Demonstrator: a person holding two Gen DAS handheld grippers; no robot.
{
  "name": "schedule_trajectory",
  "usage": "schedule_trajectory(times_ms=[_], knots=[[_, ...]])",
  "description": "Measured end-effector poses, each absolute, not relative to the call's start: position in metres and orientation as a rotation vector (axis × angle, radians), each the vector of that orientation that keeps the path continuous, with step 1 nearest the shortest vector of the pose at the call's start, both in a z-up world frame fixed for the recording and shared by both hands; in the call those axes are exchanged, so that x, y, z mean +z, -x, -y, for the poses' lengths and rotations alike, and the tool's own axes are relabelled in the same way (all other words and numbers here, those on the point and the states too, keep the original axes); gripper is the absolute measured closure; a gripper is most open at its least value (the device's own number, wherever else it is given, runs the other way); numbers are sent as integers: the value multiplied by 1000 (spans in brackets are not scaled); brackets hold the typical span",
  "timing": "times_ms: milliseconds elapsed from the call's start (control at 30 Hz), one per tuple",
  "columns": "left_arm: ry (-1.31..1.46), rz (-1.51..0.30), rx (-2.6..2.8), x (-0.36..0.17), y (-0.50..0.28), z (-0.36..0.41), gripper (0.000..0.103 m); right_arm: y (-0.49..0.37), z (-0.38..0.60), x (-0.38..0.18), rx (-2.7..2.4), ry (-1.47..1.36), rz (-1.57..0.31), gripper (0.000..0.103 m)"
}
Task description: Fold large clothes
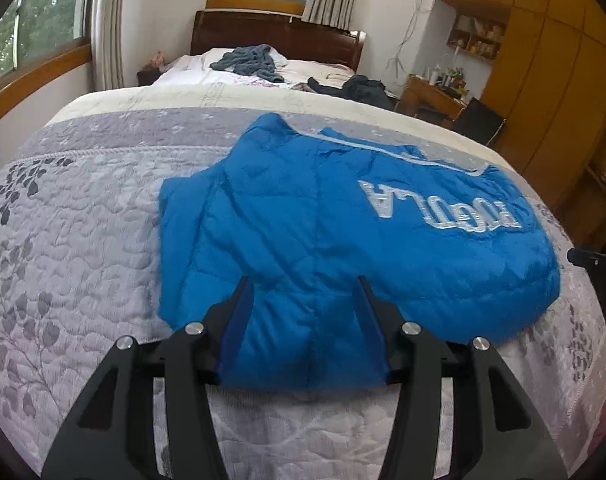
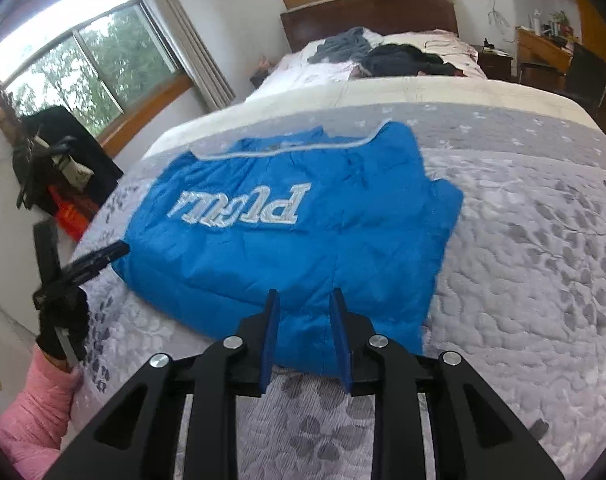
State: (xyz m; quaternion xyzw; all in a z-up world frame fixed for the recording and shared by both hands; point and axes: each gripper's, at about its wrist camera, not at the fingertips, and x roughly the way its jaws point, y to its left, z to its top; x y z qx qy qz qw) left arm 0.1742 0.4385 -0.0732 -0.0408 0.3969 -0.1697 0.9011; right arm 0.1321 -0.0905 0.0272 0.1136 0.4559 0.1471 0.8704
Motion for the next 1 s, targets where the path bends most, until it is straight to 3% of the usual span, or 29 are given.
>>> schedule_trajectory(times_ms=[133,300,700,767,900,967,1000], knots=[[94,-834,-357,-80,-177,-442,53,-144,92,2,283,-264,-1010,76],[72,-836,-354,-84,-179,-441,52,-146,101,-23,275,-290,-1047,83],[78,-840,-339,-79,-175,-445,52,-144,103,-31,291,-311,-1058,81],[91,-824,-332,-71,-170,-453,49,-139,106,-24,306,-324,-1045,71],[113,-811,-315,-57,-167,-469,33,-129,120,-3,304,-344,-986,51],[123,-822,-287,-54,-173,-479,30,-128,133,8,278,-354,-943,29],[130,-827,-279,-55,-175,-483,27,-129,138,11,272,-364,-930,27]])
